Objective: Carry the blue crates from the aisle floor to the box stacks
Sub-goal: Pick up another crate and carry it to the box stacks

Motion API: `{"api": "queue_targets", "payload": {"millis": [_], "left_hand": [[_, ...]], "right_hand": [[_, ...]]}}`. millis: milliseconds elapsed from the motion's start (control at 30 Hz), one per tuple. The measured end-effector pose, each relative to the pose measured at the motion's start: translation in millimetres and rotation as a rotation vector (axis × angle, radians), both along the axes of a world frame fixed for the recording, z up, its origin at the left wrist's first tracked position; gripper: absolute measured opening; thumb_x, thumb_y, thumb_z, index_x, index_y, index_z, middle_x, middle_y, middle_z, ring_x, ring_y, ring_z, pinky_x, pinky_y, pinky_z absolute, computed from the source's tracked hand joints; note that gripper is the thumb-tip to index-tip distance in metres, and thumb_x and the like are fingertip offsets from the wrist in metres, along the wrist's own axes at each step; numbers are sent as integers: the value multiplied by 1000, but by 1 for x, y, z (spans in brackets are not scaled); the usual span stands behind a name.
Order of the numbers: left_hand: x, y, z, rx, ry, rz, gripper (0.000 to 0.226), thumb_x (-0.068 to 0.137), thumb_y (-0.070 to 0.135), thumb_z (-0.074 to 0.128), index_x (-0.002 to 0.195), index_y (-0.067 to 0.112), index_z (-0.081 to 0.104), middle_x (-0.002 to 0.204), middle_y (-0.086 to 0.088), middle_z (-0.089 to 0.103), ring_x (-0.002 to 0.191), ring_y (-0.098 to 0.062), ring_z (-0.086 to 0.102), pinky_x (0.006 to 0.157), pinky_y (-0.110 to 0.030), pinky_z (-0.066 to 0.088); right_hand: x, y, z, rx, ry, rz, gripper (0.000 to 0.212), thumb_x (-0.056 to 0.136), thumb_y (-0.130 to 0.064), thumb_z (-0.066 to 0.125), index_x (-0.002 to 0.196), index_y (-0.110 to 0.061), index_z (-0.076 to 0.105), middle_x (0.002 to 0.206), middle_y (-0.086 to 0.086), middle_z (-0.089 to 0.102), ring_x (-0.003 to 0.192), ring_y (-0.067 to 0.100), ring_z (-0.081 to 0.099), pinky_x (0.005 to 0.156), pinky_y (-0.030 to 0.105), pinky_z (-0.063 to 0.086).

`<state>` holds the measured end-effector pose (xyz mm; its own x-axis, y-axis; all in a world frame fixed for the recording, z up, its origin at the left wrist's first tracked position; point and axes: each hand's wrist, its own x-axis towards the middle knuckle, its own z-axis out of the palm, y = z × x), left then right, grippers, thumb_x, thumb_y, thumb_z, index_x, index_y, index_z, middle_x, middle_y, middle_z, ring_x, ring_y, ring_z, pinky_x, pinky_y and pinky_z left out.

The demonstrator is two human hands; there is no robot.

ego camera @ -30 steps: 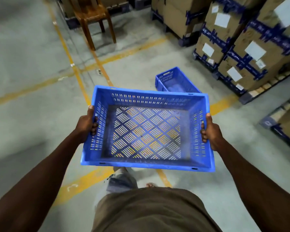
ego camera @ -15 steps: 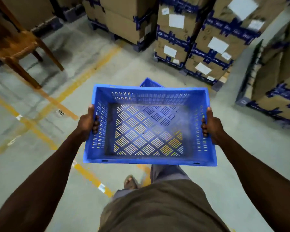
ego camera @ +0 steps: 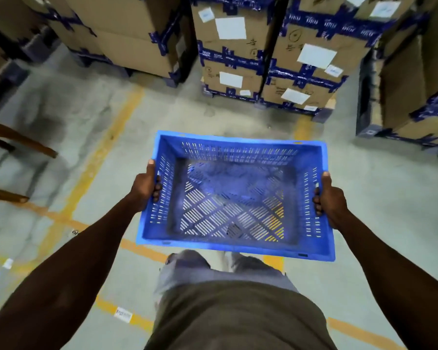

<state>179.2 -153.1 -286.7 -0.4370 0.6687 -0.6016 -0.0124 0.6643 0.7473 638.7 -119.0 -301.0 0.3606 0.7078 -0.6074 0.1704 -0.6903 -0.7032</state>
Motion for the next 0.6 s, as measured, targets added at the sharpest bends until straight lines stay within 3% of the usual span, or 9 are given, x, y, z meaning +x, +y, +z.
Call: {"api": "queue_targets", "payload": {"millis": [267, 600], "left_hand": [[-41, 148, -60, -82, 5, -105, 63, 93, 73, 36, 74, 13, 47, 53, -2, 40, 39, -17, 33, 44, -25, 31], [-67, 296, -274, -122, 29, -185, 66, 95, 72, 30, 69, 13, 48, 45, 2, 42, 35, -16, 36, 39, -23, 33]], "right_hand": [[-35, 108, -49, -62, -13, -98, 62, 97, -70, 37, 71, -16, 50, 57, 7, 46, 32, 15, 37, 35, 21, 32], [-71, 210, -254, -88, -61, -189, 64, 99, -69, 34, 69, -15, 50, 50, 4, 47, 29, 13, 39, 33, 20, 31]]}}
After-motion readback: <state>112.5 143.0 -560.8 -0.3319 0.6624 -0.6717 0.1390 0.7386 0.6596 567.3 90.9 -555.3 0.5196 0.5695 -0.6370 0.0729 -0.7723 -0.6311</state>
